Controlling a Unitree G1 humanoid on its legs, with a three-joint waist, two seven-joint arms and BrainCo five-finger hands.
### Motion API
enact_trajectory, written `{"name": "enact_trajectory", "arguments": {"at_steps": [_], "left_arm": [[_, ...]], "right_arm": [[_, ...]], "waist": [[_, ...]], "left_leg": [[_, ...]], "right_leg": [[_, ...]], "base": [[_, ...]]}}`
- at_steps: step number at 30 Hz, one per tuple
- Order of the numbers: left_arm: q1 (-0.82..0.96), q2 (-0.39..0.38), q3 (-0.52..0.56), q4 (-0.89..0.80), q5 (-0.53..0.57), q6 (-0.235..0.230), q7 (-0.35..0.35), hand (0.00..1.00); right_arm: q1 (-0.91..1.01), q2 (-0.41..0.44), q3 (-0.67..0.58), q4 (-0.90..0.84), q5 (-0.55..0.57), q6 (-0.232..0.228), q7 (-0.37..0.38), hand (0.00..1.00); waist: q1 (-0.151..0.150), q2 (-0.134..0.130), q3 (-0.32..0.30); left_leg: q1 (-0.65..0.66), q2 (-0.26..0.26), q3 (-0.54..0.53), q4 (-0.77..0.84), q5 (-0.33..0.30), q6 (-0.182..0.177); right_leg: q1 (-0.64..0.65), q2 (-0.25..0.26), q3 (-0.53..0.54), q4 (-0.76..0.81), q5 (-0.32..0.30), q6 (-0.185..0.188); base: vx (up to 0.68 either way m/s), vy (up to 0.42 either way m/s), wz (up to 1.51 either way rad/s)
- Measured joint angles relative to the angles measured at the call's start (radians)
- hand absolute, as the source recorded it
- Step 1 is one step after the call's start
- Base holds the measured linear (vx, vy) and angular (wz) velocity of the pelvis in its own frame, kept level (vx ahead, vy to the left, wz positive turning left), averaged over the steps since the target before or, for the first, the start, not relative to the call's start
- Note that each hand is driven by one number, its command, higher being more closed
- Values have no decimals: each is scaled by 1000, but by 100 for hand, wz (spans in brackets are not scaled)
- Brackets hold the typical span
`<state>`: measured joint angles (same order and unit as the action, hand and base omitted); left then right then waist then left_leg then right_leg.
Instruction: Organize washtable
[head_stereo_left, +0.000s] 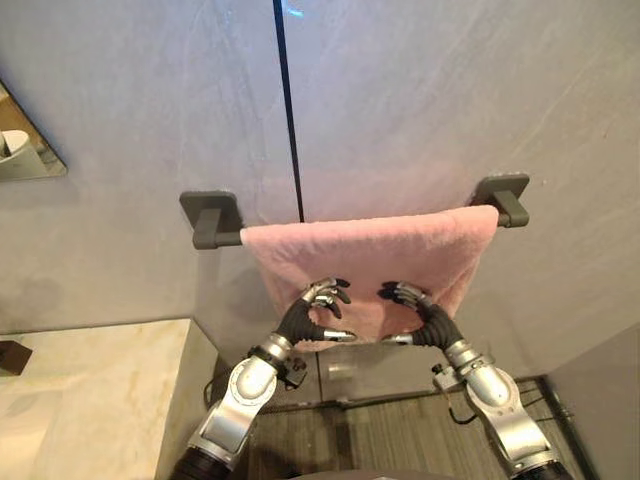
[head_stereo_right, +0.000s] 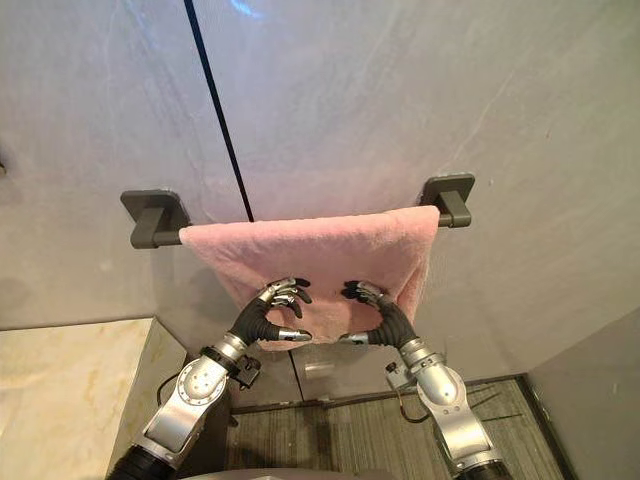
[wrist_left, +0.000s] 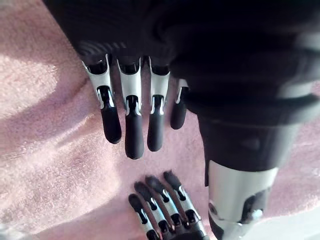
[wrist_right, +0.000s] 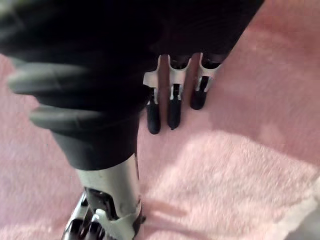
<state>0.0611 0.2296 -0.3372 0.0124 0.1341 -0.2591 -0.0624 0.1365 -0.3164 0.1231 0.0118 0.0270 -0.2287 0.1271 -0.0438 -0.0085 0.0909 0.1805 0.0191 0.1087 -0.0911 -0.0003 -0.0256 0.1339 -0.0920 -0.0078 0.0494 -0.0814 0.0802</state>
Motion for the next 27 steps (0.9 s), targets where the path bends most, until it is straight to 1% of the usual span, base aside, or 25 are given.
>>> {"name": "enact_trajectory", "arguments": {"at_steps": [5,6,9,11,14,16,17,21,25,27], "left_arm": [[25,-46,70,-1,54,-3,13,0],[39,-57,93,-3,76,-9,25,0],[53,-71,122,-6,90,-13,46,0],[62,-82,144,-10,110,-16,48,0],[96,-112,196,-36,115,-14,72,0],[103,-111,208,-44,115,-14,86,0],[116,-120,238,-52,115,-13,94,0],[122,-145,289,-52,114,-11,112,0],[152,-161,323,-69,113,-11,128,0],[172,-173,344,-85,113,-11,130,0]], "right_arm": [[52,68,-102,-15,1,0,-24,0],[76,89,-126,-40,2,0,-24,0],[114,126,-170,-79,2,-2,-25,0],[125,144,-195,-79,3,-2,-26,0],[154,182,-246,-79,2,-2,-42,0],[160,193,-261,-80,2,-2,-45,0],[170,207,-282,-83,3,-2,-53,0],[200,233,-332,-124,2,-6,-66,0],[222,237,-363,-123,-6,-6,-78,0],[236,243,-369,-119,-31,-6,-88,0]], "waist": [[-5,1,0],[-6,1,0],[-6,2,0],[-6,2,0],[-7,2,0],[-6,2,-1],[-6,2,-1],[-1,3,-1],[-1,5,-2],[-1,5,-2]], "left_leg": [[1,2,-5,0,0,0],[1,3,-5,-1,0,0],[-1,4,-4,-1,0,0],[-1,5,-3,-1,0,-1],[-3,6,-2,0,-1,-1],[-6,8,-1,2,-1,-1],[-8,12,0,3,-1,-1],[-11,14,0,4,-1,-2],[-12,15,-2,4,-1,-2],[-15,14,-5,4,-1,-2]], "right_leg": [[-1,2,-7,-3,0,0],[-1,3,-7,-6,0,0],[0,4,-7,-15,3,0],[0,4,-6,-16,4,0],[-1,6,-5,-18,7,-1],[-2,7,-4,-19,12,-2],[-2,9,-4,-23,15,-3],[-1,11,-4,-28,19,-4],[-1,10,-6,-30,19,-4],[-1,9,-9,-32,19,-4]], "base": [[0,0,1],[-45,-31,-1],[-44,-32,-1],[-31,-28,-2],[-19,-23,-1],[-13,-17,-1],[-30,-36,-2],[-26,-27,0],[-22,-23,1],[-10,-27,6]]}}
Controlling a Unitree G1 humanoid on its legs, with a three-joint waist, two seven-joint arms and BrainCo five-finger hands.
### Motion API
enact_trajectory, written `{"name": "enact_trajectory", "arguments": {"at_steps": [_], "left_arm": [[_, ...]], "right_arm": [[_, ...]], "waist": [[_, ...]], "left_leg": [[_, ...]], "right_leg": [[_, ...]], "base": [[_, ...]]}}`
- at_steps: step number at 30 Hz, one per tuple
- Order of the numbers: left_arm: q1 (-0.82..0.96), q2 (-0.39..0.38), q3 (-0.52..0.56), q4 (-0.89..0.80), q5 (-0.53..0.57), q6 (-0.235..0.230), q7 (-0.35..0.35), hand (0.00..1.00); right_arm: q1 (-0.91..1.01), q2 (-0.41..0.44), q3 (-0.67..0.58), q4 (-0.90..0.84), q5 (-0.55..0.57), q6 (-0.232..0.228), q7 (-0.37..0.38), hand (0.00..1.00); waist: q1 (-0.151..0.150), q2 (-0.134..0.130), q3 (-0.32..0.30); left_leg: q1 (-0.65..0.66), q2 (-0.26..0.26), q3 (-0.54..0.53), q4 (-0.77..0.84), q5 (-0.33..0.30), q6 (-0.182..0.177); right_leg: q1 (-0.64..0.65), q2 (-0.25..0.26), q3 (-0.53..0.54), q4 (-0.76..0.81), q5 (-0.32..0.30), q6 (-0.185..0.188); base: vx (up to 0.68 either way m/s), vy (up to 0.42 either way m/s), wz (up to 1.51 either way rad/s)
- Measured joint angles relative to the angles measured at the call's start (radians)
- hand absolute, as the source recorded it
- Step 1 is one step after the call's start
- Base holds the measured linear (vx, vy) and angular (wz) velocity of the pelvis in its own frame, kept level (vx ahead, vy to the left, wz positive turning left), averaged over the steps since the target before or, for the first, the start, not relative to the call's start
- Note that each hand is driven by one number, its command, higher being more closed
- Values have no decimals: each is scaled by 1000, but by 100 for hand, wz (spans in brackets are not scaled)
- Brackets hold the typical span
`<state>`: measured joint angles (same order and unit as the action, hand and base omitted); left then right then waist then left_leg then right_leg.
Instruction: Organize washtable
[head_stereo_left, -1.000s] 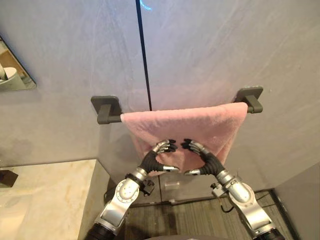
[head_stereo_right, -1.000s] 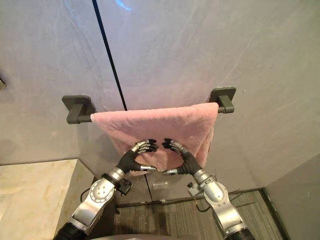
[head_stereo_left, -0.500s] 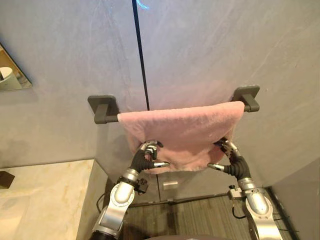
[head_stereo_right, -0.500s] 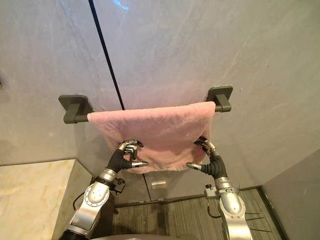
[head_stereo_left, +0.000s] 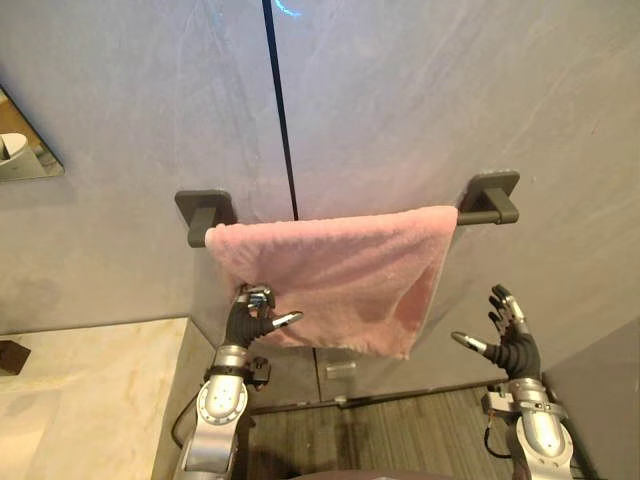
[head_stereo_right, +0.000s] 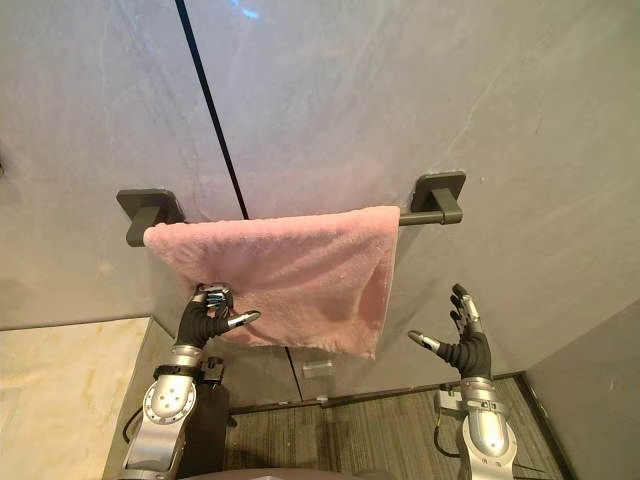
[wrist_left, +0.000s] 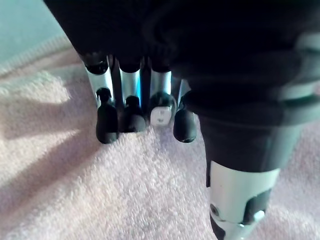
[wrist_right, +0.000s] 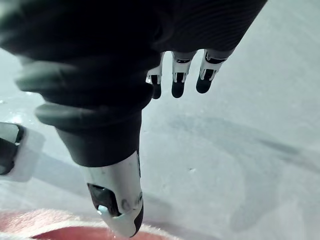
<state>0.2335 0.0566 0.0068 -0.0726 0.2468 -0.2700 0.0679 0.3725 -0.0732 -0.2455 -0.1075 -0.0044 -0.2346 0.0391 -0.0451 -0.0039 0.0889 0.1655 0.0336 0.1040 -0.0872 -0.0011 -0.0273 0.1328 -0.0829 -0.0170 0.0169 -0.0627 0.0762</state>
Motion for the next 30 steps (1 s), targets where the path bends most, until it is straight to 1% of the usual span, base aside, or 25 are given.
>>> {"name": "enact_trajectory", "arguments": {"at_steps": [3,6,9,11,14,15,19,21,26,27,30], "left_arm": [[40,-10,18,-2,-1,0,1,0],[82,-21,27,-1,-39,1,0,0],[112,-24,29,4,-79,3,-2,0],[129,-24,28,9,-82,3,-5,0],[139,-13,26,90,-100,2,-14,0],[139,-7,25,159,-99,7,-22,0],[140,-2,28,295,-99,27,-22,0],[139,5,31,382,-98,34,-22,0],[138,12,44,501,-98,56,-17,0],[138,20,44,537,-99,66,-17,0],[136,29,45,587,-101,69,-15,0]], "right_arm": [[17,15,-15,33,-43,0,-15,0],[19,17,-15,98,-86,5,-17,0],[20,21,-12,151,-108,8,-19,0],[18,22,-10,180,-117,10,-19,0],[7,19,0,257,-124,10,-39,0],[2,13,19,315,-124,12,-47,0],[-5,4,58,425,-127,20,-59,0],[-27,2,65,499,-148,24,-59,0],[-43,-21,83,580,-188,29,-61,0],[-51,-26,89,606,-199,32,-61,0],[-62,-33,90,652,-202,48,-62,0]], "waist": [[2,1,0],[4,0,0],[7,0,0],[7,0,0],[6,0,-1],[6,-1,-1],[9,-1,-2],[10,-1,-3],[10,-2,-3],[10,-2,-2],[10,-2,-2]], "left_leg": [[-5,-1,-8,0,0,0],[-12,-3,-16,1,0,0],[-15,-4,-20,1,0,0],[-16,-5,-22,0,0,0],[-16,-7,-28,2,1,1],[-15,-9,-35,3,1,1],[-15,-11,-42,4,1,1],[-15,-12,-42,6,1,1],[-17,-14,-44,13,1,1],[-18,-14,-44,16,1,1],[-19,-14,-41,19,1,1]], "right_leg": [[0,-3,-5,-1,0,1],[0,-5,-11,-2,-2,2],[2,-7,-14,-1,-3,4],[2,-8,-16,0,-5,6],[0,-11,-27,10,-12,9],[-1,-13,-37,18,-19,8],[0,-16,-41,18,-22,7],[-1,-17,-45,23,-25,6],[-1,-19,-49,26,-26,6],[-2,-19,-49,30,-26,6],[-5,-19,-45,35,-26,6]], "base": [[-2,-25,8],[-3,-24,7],[0,-16,3],[-25,-28,5],[-28,-26,7],[-37,-28,13],[-29,-18,7],[0,0,0],[-16,-9,1],[-40,-18,0],[-59,-17,-5]]}}
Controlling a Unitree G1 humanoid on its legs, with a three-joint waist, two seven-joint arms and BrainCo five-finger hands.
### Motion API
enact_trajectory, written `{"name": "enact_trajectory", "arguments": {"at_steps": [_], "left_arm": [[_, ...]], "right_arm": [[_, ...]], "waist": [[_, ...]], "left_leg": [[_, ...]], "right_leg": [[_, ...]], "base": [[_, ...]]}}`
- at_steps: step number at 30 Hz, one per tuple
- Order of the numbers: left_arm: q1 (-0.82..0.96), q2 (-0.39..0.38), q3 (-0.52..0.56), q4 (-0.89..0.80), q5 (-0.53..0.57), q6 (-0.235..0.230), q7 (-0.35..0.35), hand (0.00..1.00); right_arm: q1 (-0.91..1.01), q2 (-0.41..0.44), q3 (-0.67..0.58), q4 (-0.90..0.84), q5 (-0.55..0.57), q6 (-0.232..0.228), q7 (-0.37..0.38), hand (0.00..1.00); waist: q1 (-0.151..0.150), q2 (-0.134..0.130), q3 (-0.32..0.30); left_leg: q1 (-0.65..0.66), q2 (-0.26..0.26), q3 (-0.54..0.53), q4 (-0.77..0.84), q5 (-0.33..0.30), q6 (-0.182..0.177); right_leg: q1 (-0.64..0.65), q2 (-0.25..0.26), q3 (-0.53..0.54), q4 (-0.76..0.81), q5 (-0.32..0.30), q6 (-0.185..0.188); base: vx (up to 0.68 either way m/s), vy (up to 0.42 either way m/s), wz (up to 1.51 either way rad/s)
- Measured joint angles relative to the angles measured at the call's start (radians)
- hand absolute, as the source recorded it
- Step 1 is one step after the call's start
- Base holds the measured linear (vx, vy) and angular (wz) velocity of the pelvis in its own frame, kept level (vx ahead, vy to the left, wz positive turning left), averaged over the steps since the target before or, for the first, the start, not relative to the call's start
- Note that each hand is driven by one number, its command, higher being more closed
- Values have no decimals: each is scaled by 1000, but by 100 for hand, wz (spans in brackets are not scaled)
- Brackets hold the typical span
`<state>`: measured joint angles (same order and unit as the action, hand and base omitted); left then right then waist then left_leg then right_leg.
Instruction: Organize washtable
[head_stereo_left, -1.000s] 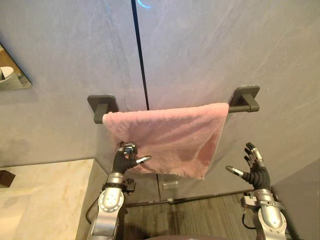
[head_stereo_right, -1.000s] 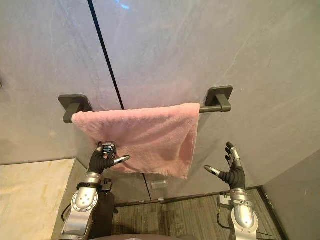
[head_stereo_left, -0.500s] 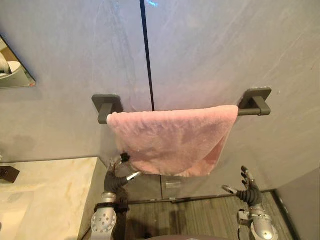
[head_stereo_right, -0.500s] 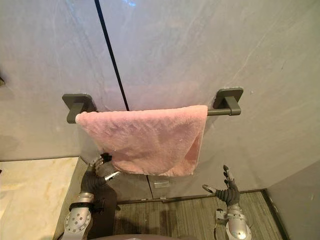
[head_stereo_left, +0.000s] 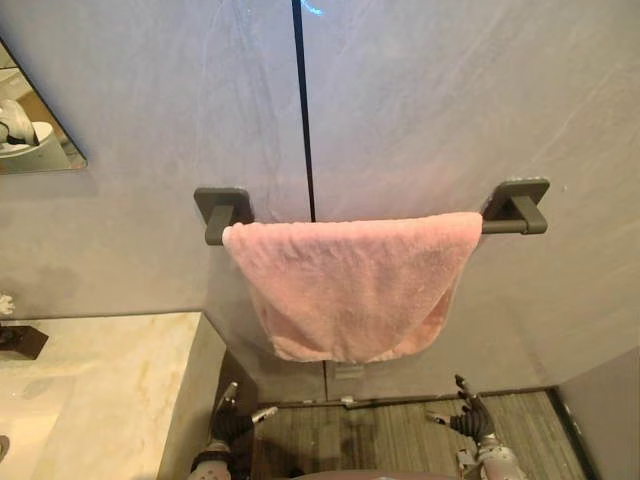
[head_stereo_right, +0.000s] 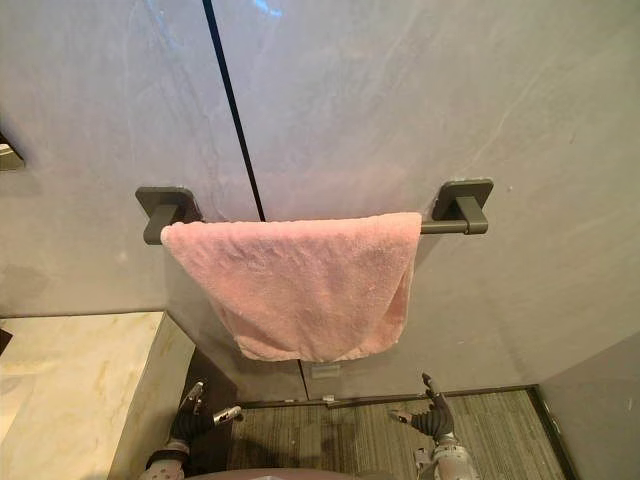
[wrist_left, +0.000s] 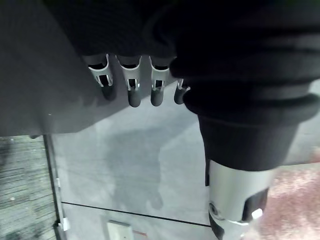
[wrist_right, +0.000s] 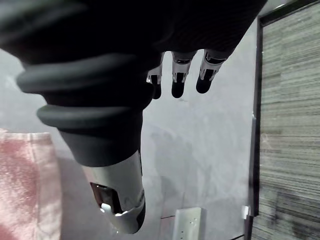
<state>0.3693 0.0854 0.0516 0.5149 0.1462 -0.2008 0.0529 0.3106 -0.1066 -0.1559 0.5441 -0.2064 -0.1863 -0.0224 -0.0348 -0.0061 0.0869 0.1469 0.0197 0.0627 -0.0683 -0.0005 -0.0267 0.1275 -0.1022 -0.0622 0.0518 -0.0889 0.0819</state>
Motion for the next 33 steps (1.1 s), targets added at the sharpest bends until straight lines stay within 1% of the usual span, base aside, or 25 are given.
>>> {"name": "enact_trajectory", "arguments": {"at_steps": [3,7,10,11,12,13,14,15,16,17,18,19,20,21,22,23,24,25,26,27,28,30,31,32,33], "left_arm": [[-4,0,8,61,-9,0,8,0],[-29,2,41,120,-19,1,25,0],[-59,19,43,106,-20,2,42,0],[-81,16,59,80,-23,8,42,0],[-93,18,64,69,-26,7,44,0],[-103,20,60,60,-27,7,43,0],[-108,17,61,47,-28,7,44,0],[-109,18,65,29,-30,4,50,0],[-109,15,69,25,-30,2,59,0],[-109,13,71,26,-32,2,61,0],[-110,5,70,25,-38,0,63,0],[-112,-5,72,25,-41,0,64,0],[-111,-15,72,25,-45,0,67,0],[-111,-35,65,22,-51,0,74,0],[-112,-48,51,16,-53,-1,81,0],[-115,-53,34,13,-54,-1,81,0],[-116,-63,12,8,-54,0,80,0],[-110,-59,-4,8,-54,6,81,0],[-111,-53,-12,4,-54,7,80,0],[-110,-41,-14,-1,-53,7,80,0],[-106,-33,-14,-9,-54,7,80,0],[-105,-32,-13,-12,-54,7,79,0],[-105,-33,-11,-3,-54,7,78,0],[-106,-32,-8,12,-54,7,76,0],[-110,-32,-6,26,-54,7,76,0]], "right_arm": [[-14,-18,12,52,0,1,-1,0],[-52,-21,18,101,4,15,-13,0],[-91,-19,38,99,10,18,-28,0],[-110,-18,39,98,15,21,-32,0],[-119,-18,44,97,20,21,-34,0],[-107,-18,47,97,23,21,-37,0],[-94,-17,55,96,32,21,-38,0],[-87,-14,67,94,42,19,-38,0],[-91,-16,78,92,48,19,-38,0],[-96,-16,79,87,48,18,-38,0],[-106,-19,79,73,48,17,-40,0],[-127,-26,78,70,48,19,-40,0],[-137,-30,78,68,49,19,-42,0],[-141,-33,78,58,58,15,-43,0],[-144,-38,78,65,62,11,-44,0],[-147,-46,77,74,63,12,-45,0],[-144,-57,71,81,71,17,-53,0],[-126,-38,50,91,80,20,-66,0],[-115,-31,32,94,84,21,-72,0],[-110,-33,25,100,94,22,-77,0],[-99,-30,27,100,101,22,-80,0],[-89,-38,25,106,110,21,-81,0],[-88,-43,20,130,118,21,-81,0],[-89,-38,6,155,120,21,-80,0],[-90,-35,1,175,121,21,-80,0]], "waist": [[13,-5,-3],[22,-13,1],[24,-25,20],[33,-10,34],[37,-8,38],[36,-4,42],[37,-10,41],[51,-23,34],[59,-33,29],[65,-36,28],[81,-52,28],[84,-41,41],[87,-33,45],[104,-13,48],[100,10,65],[83,29,82],[53,44,106],[47,34,112],[49,15,120],[47,-7,125],[47,-18,115],[47,-10,107],[44,5,96],[38,15,90],[21,19,76]], "left_leg": [[-29,0,15,11,0,0],[-124,7,45,51,-3,3],[-264,32,68,191,-46,12],[-329,71,66,248,-61,18],[-348,75,58,272,-62,19],[-360,72,35,292,-62,20],[-367,66,15,311,-62,20],[-404,60,-6,353,-62,20],[-445,58,-13,393,-61,19],[-471,58,-20,416,-59,16],[-518,50,-32,453,-47,-1],[-546,54,-45,459,-27,-23],[-559,62,-57,448,-5,-33],[-580,84,-76,404,56,-49],[-585,101,-95,346,143,-52],[-580,111,-94,291,219,-45],[-551,136,-24,220,258,-25],[-535,138,87,320,161,-7],[-529,130,121,403,106,4],[-533,119,127,537,23,17],[-524,125,127,655,-48,13],[-475,158,125,737,-110,6],[-401,194,116,747,-161,-17],[-334,214,104,708,-192,-39],[-282,223,104,633,-200,-51]], "right_leg": [[-41,0,16,15,0,0],[-133,5,52,16,29,1],[-226,12,83,60,55,19],[-264,34,107,113,46,42],[-305,33,117,270,-18,33],[-315,25,131,415,-76,42],[-305,17,151,515,-109,61],[-274,5,199,619,-138,77],[-240,-7,242,642,-153,92],[-214,-13,268,633,-155,89],[-149,-27,295,524,-180,78],[-98,-23,288,415,-248,48],[-92,-19,273,375,-276,43],[-92,2,226,325,-315,23],[-74,41,185,291,-333,-10],[-62,71,154,276,-330,-24],[-59,96,72,266,-303,-73],[-63,94,14,297,-301,-96],[-67,80,-14,311,-300,-102],[-75,60,-43,319,-293,-112],[-97,46,-68,320,-276,-114],[-111,44,-99,308,-247,-115],[-119,44,-129,307,-232,-115],[-125,39,-159,308,-224,-109],[-137,26,-189,311,-218,-99]], "base": [[-70,-8,-16],[-81,-2,-22],[-81,-5,-18],[-84,25,5],[-84,44,28],[-37,8,55],[-23,-50,77],[-44,-136,70],[-136,-216,52],[-244,-280,39],[-329,-323,40],[-330,-288,37],[-400,-307,31],[-461,-339,50],[-478,-354,83],[-526,-307,137],[-508,-223,155],[-473,-195,143],[-386,-171,105],[-339,-145,81],[-330,-113,69],[-282,-31,58],[-269,49,74],[-196,80,92],[-145,93,92]]}}
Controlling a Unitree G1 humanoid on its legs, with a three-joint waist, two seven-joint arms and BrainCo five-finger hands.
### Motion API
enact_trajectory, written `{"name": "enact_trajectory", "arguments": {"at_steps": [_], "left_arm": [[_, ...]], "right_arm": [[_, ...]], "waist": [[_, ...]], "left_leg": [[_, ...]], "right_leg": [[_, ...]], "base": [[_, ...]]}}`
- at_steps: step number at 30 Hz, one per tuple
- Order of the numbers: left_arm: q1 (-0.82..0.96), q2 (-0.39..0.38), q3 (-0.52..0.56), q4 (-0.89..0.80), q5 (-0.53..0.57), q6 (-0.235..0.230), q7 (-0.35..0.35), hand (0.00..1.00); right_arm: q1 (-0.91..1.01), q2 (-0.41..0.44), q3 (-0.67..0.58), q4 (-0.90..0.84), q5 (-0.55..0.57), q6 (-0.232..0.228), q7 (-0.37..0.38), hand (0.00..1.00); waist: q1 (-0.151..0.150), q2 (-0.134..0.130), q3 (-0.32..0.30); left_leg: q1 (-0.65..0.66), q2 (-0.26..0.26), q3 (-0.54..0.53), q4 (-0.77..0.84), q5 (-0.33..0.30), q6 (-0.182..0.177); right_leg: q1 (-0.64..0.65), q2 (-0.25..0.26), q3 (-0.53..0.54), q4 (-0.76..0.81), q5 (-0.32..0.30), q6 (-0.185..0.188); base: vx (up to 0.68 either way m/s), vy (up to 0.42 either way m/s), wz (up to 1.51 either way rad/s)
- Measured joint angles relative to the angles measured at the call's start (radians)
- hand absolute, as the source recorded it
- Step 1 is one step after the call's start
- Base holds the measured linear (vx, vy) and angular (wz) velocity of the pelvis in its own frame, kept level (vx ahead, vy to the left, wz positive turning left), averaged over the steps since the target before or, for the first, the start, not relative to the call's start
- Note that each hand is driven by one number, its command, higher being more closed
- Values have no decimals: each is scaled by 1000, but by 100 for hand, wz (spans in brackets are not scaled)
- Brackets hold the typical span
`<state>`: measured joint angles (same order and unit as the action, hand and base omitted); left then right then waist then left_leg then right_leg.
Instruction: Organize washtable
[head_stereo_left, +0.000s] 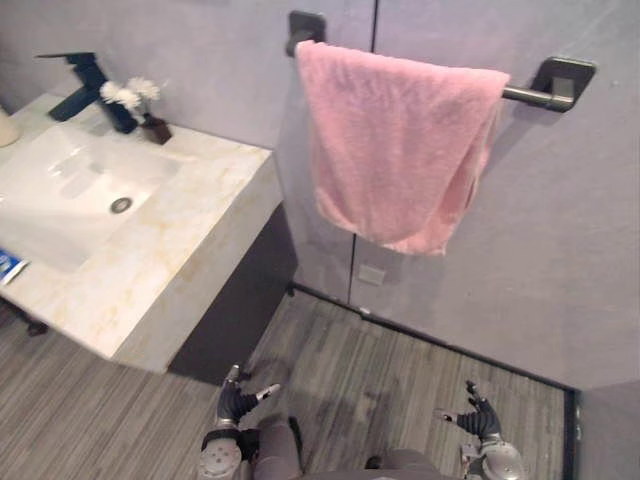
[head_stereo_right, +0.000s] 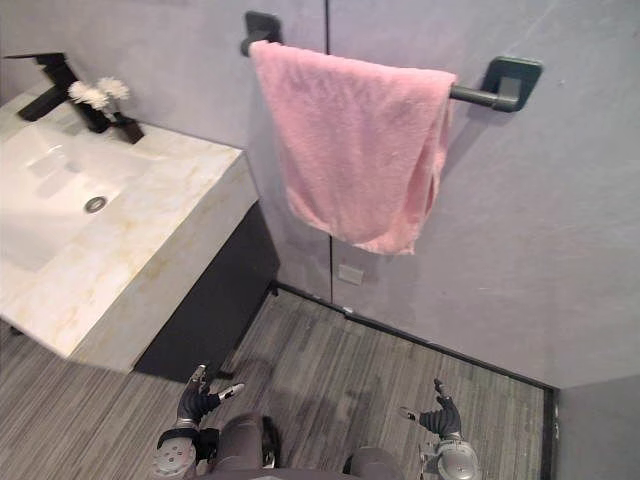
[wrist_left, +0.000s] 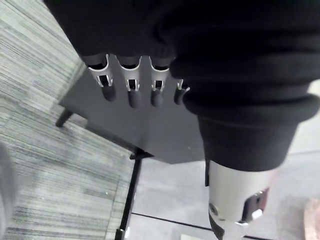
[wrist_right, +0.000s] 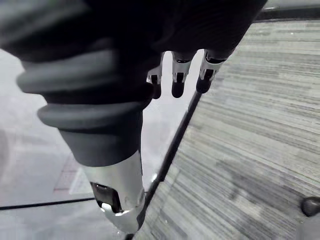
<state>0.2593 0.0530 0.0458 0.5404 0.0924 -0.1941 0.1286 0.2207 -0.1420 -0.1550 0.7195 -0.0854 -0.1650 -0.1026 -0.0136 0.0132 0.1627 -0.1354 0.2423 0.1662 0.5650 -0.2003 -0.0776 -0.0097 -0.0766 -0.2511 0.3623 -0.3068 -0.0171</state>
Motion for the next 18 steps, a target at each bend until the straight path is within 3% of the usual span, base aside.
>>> {"name": "enact_trajectory", "arguments": {"at_steps": [1,2,3,5,12,18], "left_arm": [[-6,0,0,11,0,0,0,0],[-20,0,-3,29,0,1,0,0],[-28,10,-4,38,0,1,0,0],[-33,54,-4,65,1,2,2,0],[-36,87,9,174,10,12,5,0],[-11,71,86,229,-4,14,8,0]], "right_arm": [[-1,2,-6,10,1,0,0,0],[-14,8,-33,23,6,0,1,0],[-26,18,-41,44,8,-1,1,0],[-41,38,-41,62,9,-2,7,0],[-63,40,-40,98,1,17,11,0],[-73,43,-32,103,-9,19,13,0]], "waist": [[-14,2,-6],[-40,33,-29],[-41,29,-36],[-25,4,-51],[-26,-1,-61],[-25,-15,-59]], "left_leg": [[27,-1,2,-68,-3,-4],[81,-24,17,-274,17,-41],[104,-42,25,-376,56,-62],[126,-83,27,-488,135,-38],[175,-149,25,-622,238,9],[171,-176,-22,-666,272,17]], "right_leg": [[-6,-10,-24,-3,7,9],[-16,-15,-65,-49,45,33],[-12,-16,-77,-100,82,46],[4,-25,-77,-202,159,63],[22,-55,-71,-267,243,90],[40,-67,-111,-289,254,102]], "base": [[-186,183,122],[-185,217,104],[-201,279,77],[-135,203,14],[-148,109,4],[-126,47,21]]}}
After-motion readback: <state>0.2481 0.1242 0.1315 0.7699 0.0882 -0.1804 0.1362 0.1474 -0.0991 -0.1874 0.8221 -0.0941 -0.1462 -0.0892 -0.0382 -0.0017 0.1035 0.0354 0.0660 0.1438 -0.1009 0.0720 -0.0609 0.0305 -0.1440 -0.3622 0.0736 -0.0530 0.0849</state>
